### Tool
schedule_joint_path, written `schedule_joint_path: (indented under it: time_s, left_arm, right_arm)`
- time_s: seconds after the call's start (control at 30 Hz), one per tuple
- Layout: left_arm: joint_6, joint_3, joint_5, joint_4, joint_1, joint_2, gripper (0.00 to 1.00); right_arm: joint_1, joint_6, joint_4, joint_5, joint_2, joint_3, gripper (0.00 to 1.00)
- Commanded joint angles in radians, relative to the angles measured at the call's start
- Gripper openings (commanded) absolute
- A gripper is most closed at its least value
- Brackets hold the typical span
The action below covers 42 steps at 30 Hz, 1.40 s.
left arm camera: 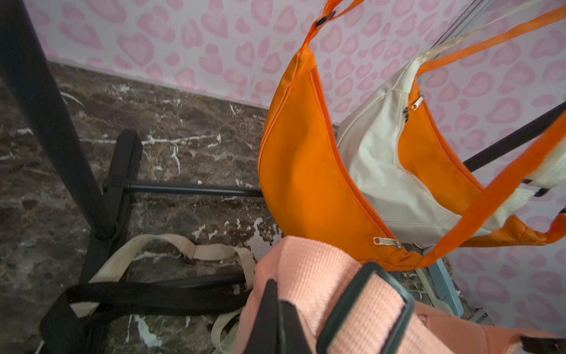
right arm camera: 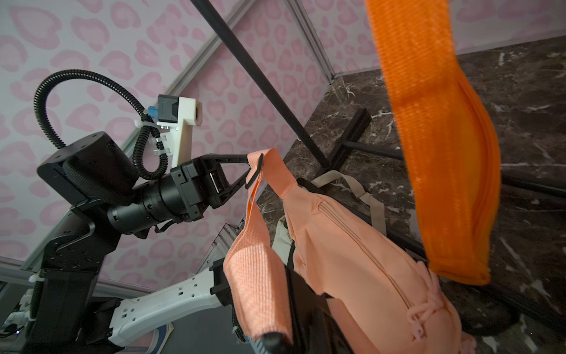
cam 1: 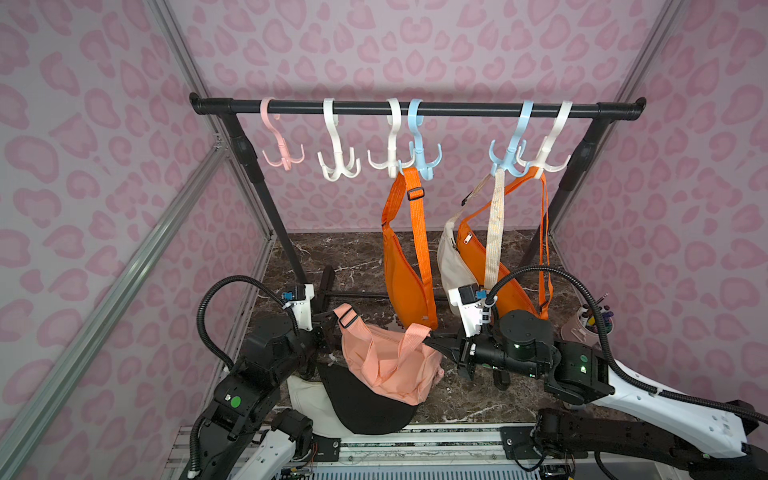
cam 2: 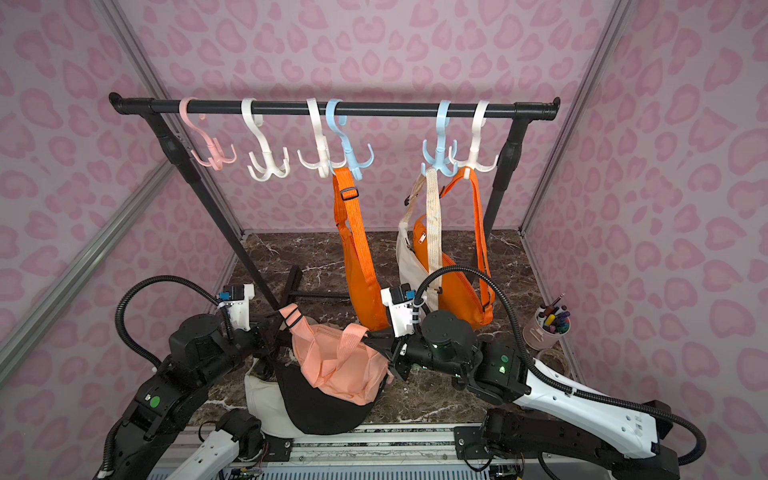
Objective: Take the bag off the hook
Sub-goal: Place the bag inside the bag.
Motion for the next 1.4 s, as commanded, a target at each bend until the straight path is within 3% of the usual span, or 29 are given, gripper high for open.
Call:
schedule_joint_path:
  time_s: [0.0,0.33,0.6,0.83,0.9,1.03,1.07,1.17,1.27,1.37]
  left_arm:
    - [-0.057,-0.030,0.039,-0.036,0.001,0.021,0.03]
    - [-0.076,-0.067,0.039,-0.101,0.001,0.074,0.03]
    - [-0.110,-0.131,0.029,-0.075,0.000,0.128,0.03]
    - [-0.112,-0.161,0.008,-0.100,0.001,0.192,0.05]
    - [-0.119,-0.160,-0.002,-0.107,0.001,0.217,0.13]
    - [-0.172,-0.117,-0.062,-0.141,0.001,0.256,0.71]
    - [-0.194,-0.103,-0.087,-0.158,0.002,0.260,0.80]
    - [-0.225,-0.074,-0.139,-0.180,0.002,0.243,0.90]
    - [-0.235,-0.069,-0.193,-0.177,0.004,0.208,0.91]
    - [-0.239,-0.064,-0.274,-0.175,0.009,0.183,0.92]
  right_arm:
    - [0.002,0.081,0.023,0.072,-0.066,-0.069,0.00]
    - [0.000,0.176,-0.053,0.186,-0.261,-0.207,0.00]
    - [-0.014,0.182,-0.080,0.234,-0.240,-0.264,0.00]
    - [-0.039,0.214,-0.113,0.192,-0.158,-0.307,0.02]
    - [-0.045,0.230,-0.127,0.204,-0.131,-0.307,0.03]
    - [-0.072,0.297,-0.174,0.255,-0.099,-0.278,0.32]
    - [-0.082,0.332,-0.189,0.280,-0.103,-0.271,0.41]
    - [-0.126,0.438,-0.227,0.333,-0.146,-0.277,0.51]
    - [-0.185,0.516,-0.263,0.365,-0.233,-0.301,0.60]
    - [-0.259,0.587,-0.326,0.423,-0.333,-0.318,0.61]
